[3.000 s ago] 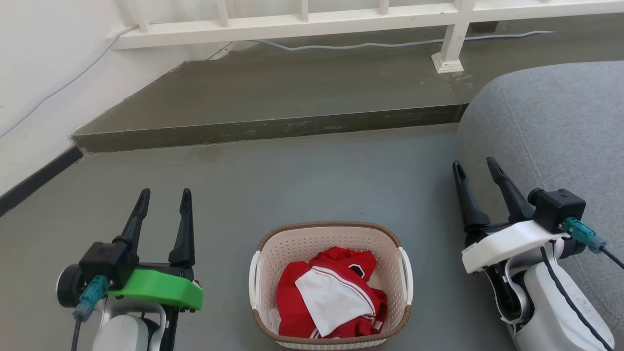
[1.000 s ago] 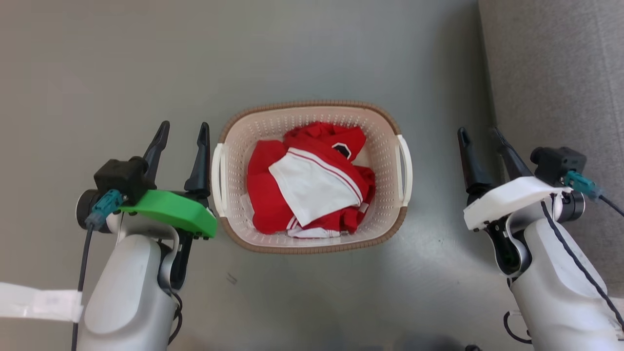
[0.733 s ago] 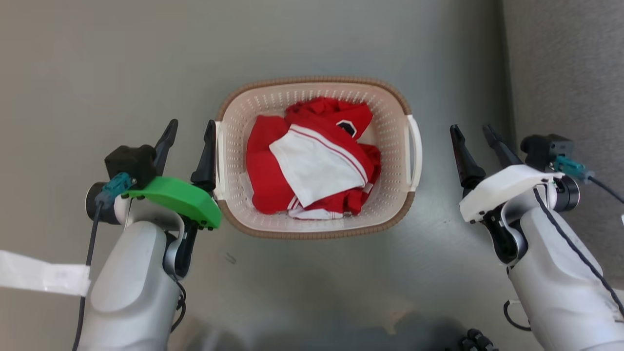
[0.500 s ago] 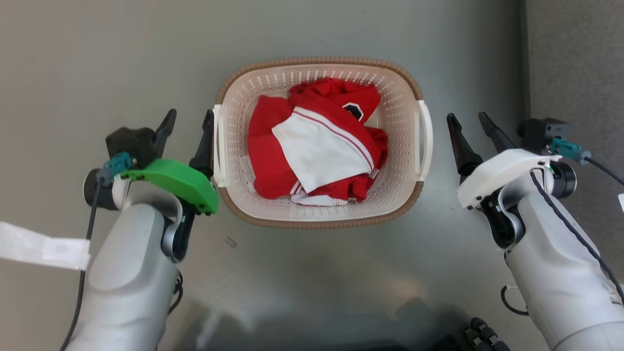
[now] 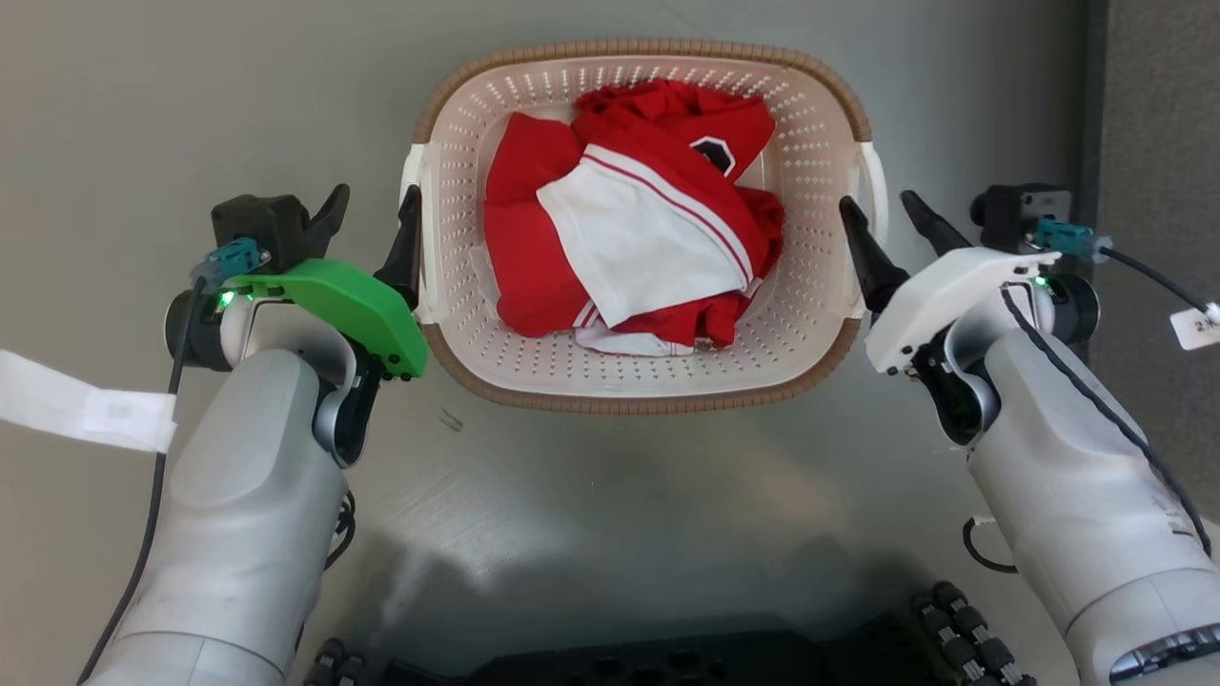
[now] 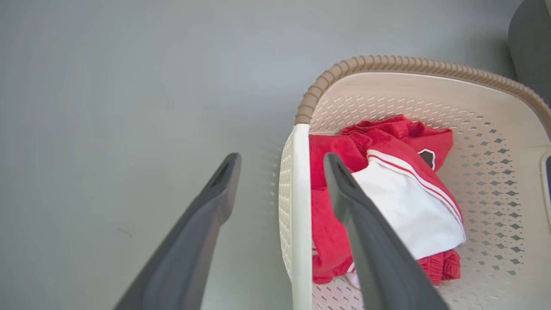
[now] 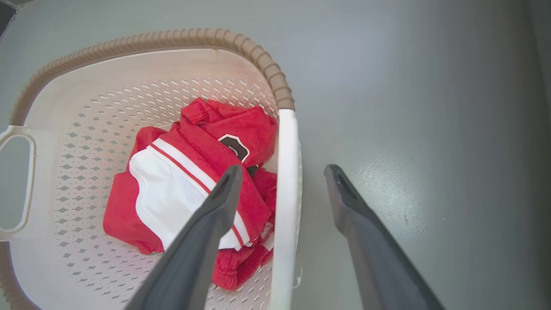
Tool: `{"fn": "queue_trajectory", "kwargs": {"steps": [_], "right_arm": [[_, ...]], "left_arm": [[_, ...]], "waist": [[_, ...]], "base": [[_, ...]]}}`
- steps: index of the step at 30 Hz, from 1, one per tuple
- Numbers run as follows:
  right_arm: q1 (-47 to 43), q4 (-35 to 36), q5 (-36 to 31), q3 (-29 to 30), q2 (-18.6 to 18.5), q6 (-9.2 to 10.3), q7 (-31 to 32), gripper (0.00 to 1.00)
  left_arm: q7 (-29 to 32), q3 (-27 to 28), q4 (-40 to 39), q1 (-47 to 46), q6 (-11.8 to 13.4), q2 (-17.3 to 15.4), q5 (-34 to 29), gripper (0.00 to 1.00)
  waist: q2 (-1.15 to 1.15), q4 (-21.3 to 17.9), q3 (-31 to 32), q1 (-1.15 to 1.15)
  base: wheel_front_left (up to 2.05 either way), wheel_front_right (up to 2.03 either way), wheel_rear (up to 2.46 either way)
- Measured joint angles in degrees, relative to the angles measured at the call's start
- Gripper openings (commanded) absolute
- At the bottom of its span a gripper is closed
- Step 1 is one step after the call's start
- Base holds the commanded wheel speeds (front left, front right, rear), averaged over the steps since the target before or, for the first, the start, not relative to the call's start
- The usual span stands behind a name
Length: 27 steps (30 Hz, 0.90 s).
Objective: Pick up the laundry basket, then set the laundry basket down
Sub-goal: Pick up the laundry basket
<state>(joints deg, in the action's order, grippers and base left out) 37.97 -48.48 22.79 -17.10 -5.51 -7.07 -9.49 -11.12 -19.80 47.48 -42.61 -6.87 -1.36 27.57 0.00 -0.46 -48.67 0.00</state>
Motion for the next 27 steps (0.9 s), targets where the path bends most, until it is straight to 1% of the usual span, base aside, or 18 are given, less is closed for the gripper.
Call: {"fn": "queue_trajectory", "kwargs": {"steps": [6,13,17,23,24,25,26,27], "right_arm": [[2.4,-2.2,1.1,-2.4,0.3,0.0,0.4,1.0],[4.3,-5.5,2.6,-3.5,0.7,-0.02,1.2,1.0],[5.8,-6.4,3.2,-4.2,1.1,-0.05,1.2,1.0],[6.7,-7.6,4.7,-5.4,1.2,-0.05,0.2,1.0],[7.0,-7.8,5.1,-5.9,1.3,-0.05,-0.1,0.61],[7.3,-7.9,5.3,-6.2,1.3,-0.05,-0.2,0.25],[7.6,-7.9,5.4,-6.6,1.3,-0.05,-0.6,0.0],[7.8,-7.9,5.4,-7.1,1.3,-0.05,-1.0,0.0]], "left_arm": [[0.6,-2.1,2.7,-2.3,-0.1,0.0,1.5,1.0],[2.0,-4.3,5.6,-5.3,-0.3,0.1,3.3,1.0],[2.6,-5.4,6.7,-6.7,-0.3,0.1,3.8,1.0],[2.8,-8.1,7.5,-7.8,-0.3,0.1,6.4,1.0],[2.8,-8.6,7.6,-8.0,-0.3,0.1,6.8,0.5],[2.8,-8.9,7.7,-8.0,-0.3,0.1,7.0,0.27],[2.8,-9.3,7.8,-8.2,-0.3,0.1,7.0,0.0],[2.7,-9.6,7.9,-8.3,-0.3,0.1,7.0,0.0]], "waist": [[0.0,0.2,-2.4,0.0],[0.0,0.2,-4.6,0.0],[0.0,0.0,-5.6,0.0],[0.0,-0.4,-6.2,0.0],[0.0,-0.5,-6.3,0.0],[0.0,-0.5,-6.3,0.0],[0.0,-0.5,-6.3,0.0],[0.0,-0.5,-6.3,0.0]], "base": [[0.0,0.0,0.0],[0.0,0.0,0.0],[0.0,0.0,0.0],[0.0,0.0,0.0],[0.0,0.0,0.0],[0.0,0.0,0.0],[0.0,0.0,0.0],[0.0,0.0,0.0]]}}
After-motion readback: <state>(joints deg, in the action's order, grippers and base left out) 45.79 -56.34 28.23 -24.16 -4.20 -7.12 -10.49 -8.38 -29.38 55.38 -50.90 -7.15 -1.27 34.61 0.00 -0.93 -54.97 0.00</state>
